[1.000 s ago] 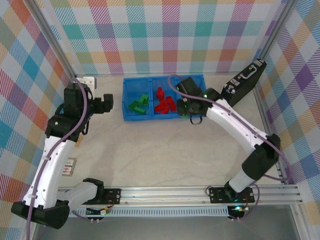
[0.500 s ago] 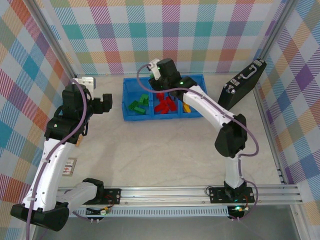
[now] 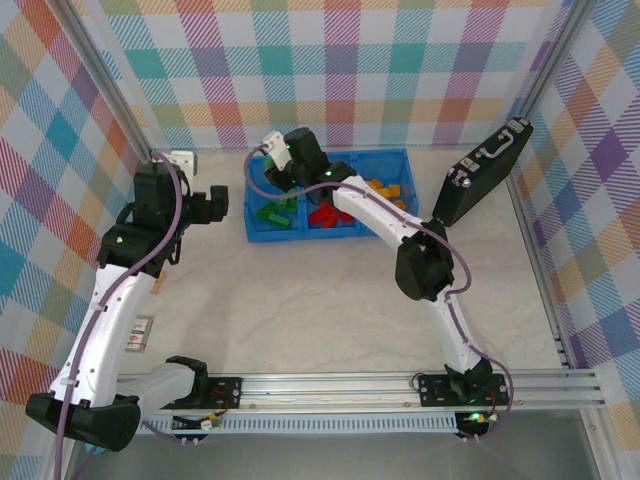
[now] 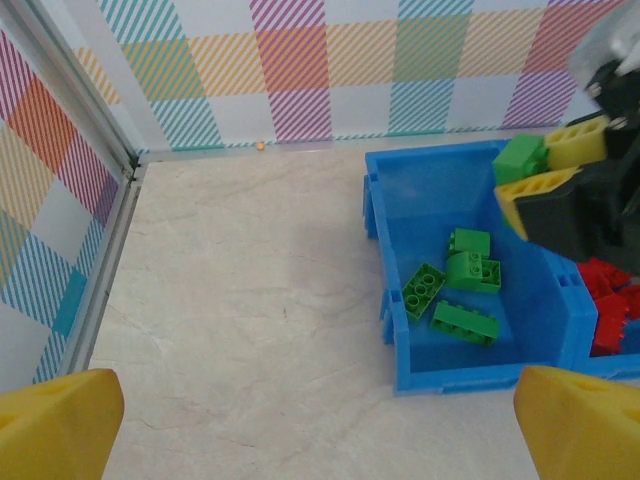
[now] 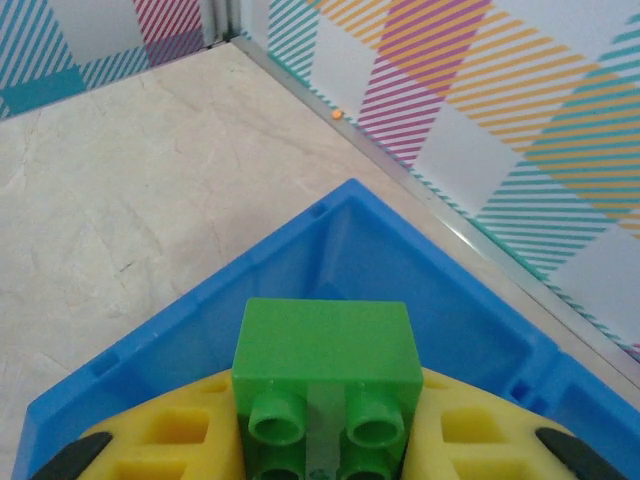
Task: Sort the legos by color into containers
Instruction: Place the lego in the container.
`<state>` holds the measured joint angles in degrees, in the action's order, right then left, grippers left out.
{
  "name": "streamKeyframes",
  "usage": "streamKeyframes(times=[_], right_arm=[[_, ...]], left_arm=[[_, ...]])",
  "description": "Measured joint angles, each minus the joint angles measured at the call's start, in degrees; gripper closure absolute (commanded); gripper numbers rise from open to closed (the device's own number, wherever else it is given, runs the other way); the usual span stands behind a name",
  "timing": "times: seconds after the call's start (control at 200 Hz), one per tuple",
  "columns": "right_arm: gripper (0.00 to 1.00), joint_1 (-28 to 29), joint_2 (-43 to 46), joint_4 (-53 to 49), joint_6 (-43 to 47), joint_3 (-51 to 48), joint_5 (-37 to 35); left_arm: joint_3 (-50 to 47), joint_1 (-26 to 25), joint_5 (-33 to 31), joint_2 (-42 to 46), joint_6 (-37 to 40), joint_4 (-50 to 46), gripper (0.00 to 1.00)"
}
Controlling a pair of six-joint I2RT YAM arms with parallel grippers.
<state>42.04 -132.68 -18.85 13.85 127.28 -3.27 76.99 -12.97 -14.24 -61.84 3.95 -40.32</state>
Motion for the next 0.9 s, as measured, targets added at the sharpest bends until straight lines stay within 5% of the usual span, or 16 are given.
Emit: streamKeyframes(times=[0.9], right_arm=[[0.37,0.7,-7.08,0.9,6.38,1.31,-0.72]], left_arm=[[-4.11,1.33,0.74,-3.67,-2.69,5.92,0.0]])
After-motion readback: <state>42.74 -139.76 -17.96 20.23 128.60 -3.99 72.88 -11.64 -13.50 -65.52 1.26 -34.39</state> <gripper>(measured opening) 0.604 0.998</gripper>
